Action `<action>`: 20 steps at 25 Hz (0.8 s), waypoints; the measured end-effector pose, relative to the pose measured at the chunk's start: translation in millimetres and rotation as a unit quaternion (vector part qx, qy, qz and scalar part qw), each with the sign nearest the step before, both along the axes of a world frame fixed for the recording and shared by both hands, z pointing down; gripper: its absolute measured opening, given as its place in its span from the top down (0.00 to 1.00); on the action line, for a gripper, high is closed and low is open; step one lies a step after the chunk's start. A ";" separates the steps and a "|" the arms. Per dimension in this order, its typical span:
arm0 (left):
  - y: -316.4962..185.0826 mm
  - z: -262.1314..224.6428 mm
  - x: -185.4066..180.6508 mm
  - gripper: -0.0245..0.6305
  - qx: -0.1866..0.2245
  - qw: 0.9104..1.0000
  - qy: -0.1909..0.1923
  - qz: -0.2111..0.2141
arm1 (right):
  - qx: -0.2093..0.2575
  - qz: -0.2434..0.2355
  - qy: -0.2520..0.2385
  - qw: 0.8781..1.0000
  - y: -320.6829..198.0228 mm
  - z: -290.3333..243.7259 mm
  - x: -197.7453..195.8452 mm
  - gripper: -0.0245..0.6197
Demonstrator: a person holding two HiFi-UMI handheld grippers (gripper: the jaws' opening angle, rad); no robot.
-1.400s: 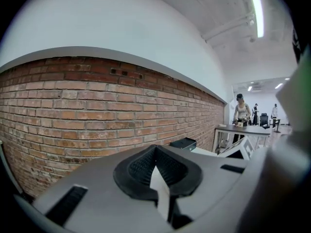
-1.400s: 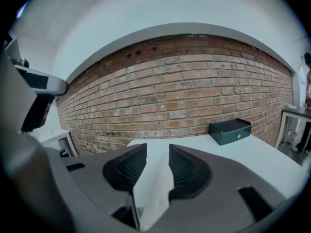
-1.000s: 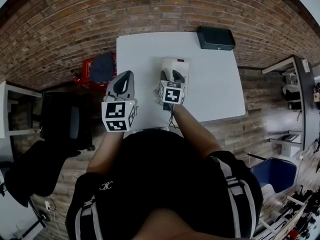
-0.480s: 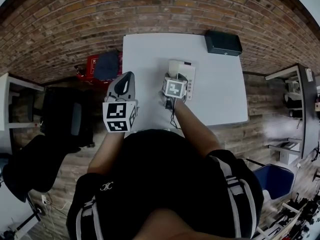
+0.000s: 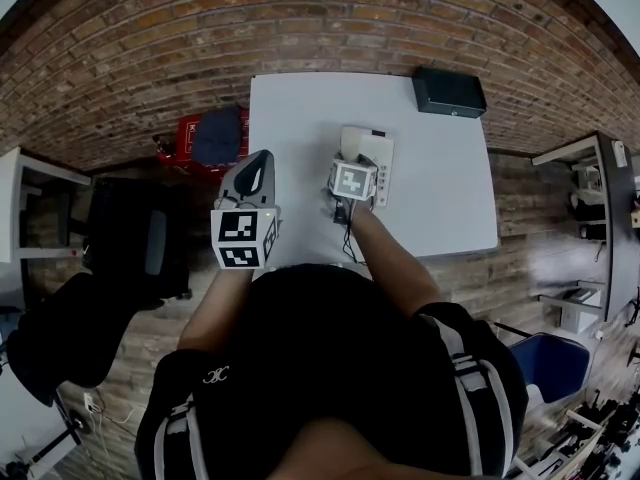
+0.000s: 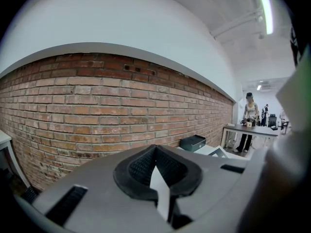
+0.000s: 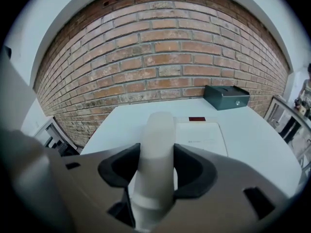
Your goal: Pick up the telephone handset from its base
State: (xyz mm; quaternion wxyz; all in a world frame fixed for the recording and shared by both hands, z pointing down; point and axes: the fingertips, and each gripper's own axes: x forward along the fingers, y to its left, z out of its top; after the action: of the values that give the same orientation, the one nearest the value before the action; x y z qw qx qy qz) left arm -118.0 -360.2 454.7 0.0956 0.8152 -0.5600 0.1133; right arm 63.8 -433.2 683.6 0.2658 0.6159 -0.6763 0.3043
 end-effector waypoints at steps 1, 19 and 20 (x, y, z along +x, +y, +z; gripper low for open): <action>-0.5 -0.1 0.4 0.96 0.000 1.000 0.000 0.001 | 0.006 -0.001 -0.001 1.000 1.0 -4.1 0.4 0.65; -10.9 -3.2 32.7 0.96 0.008 0.999 0.010 0.045 | 0.142 -0.004 -0.076 0.987 14.2 -100.8 13.2 0.65; -12.2 -4.1 36.0 0.96 0.009 0.999 0.012 0.049 | 0.155 -0.003 -0.076 0.985 15.1 -111.4 17.3 0.65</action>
State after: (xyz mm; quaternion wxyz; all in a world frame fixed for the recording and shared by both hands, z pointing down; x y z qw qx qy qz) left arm -82.0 -372.5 450.6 0.0890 0.8436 -0.5194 0.1029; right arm 81.1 -418.1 572.2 0.1161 0.6230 -0.7350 0.2413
